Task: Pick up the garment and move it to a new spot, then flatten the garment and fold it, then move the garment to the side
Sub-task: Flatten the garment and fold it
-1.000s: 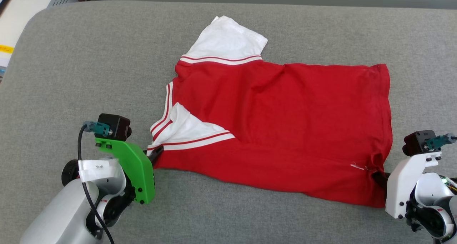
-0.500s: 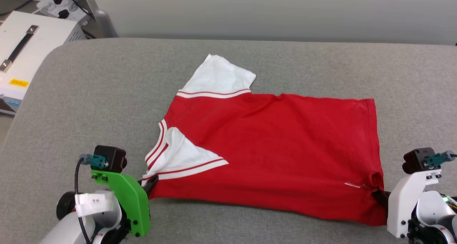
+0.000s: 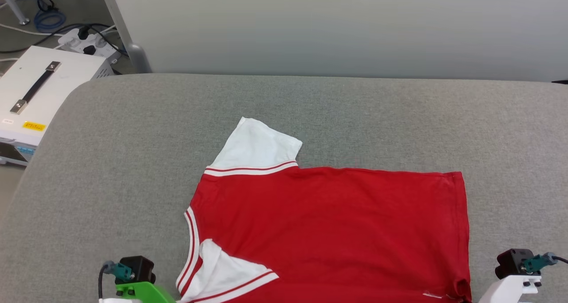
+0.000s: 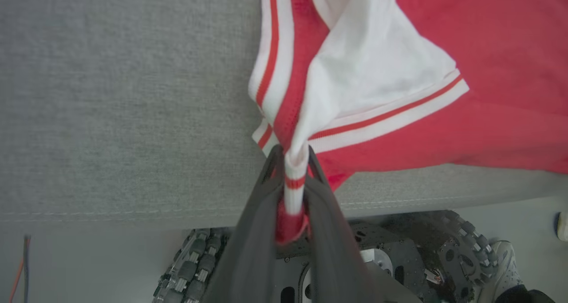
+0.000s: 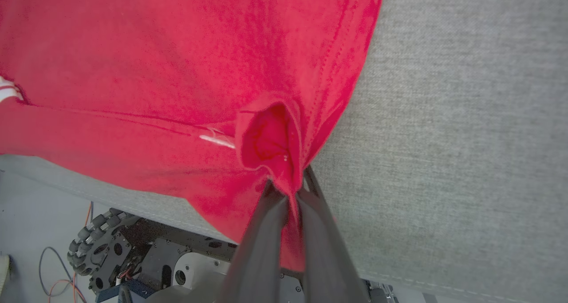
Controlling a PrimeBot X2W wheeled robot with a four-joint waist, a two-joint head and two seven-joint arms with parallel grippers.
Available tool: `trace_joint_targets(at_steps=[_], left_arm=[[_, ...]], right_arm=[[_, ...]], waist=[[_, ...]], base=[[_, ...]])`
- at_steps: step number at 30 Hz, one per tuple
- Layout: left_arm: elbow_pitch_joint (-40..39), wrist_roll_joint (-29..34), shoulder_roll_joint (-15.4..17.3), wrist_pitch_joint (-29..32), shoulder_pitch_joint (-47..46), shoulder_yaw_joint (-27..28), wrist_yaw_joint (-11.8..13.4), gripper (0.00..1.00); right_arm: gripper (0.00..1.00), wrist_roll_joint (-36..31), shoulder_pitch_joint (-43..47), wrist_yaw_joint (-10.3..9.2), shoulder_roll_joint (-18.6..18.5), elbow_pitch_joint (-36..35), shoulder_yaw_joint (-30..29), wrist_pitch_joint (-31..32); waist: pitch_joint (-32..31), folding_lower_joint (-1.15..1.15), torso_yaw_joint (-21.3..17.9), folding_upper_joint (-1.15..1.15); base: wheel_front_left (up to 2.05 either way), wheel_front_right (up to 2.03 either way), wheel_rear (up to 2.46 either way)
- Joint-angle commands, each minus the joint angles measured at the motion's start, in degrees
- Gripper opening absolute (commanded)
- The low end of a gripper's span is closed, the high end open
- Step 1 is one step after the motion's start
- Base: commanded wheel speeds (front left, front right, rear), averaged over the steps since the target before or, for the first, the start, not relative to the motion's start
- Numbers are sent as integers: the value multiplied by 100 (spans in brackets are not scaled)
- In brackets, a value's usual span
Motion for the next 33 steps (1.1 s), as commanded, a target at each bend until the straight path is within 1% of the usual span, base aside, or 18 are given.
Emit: trace_joint_targets(at_steps=[1,4,5,6,7,12,18,24,28,33], left_arm=[[142,-52,-96,-105,19,9,-76,0],[544,-47,-262,-236,-124,-34,-246,0],[641,-45,-314,-277,-175,-39,-285,32],[751,-71,-385,-306,-228,-48,-347,52],[828,-82,-427,-321,-267,-57,-389,100],[1020,22,-485,-524,-457,-60,-534,100],[847,324,-395,-935,-558,-19,-544,100],[455,640,-241,-1290,-613,74,-396,100],[245,854,-202,-1599,-749,190,-281,100],[205,1114,-253,-2057,-1105,378,-155,100]], right_arm=[[0,-23,59,-3,26,109,-12,-145],[0,-29,24,-3,59,430,81,-532],[18,-23,15,-3,81,501,106,-626],[41,-19,8,-3,109,572,132,-738],[100,-10,7,-3,133,618,148,-822],[100,-94,85,-3,189,688,157,-1365],[100,-376,340,-3,257,384,-9,-1881],[100,-733,681,-3,354,-307,-151,-1954],[100,-1027,776,-3,354,-815,-216,-1980],[100,-1326,659,-3,530,-1340,-350,-2385]], waist=[[48,0,-11,0],[97,0,-20,0],[105,0,-23,0],[107,0,-26,0],[106,0,-30,0],[50,0,-26,0],[-121,0,2,0],[-270,0,-48,0],[-240,0,-165,0],[-65,0,-399,0]], base=[[0,0,0],[0,0,0],[0,0,0],[0,0,0],[0,0,0],[0,0,0],[0,0,0],[0,0,0],[0,0,0],[0,0,0]])
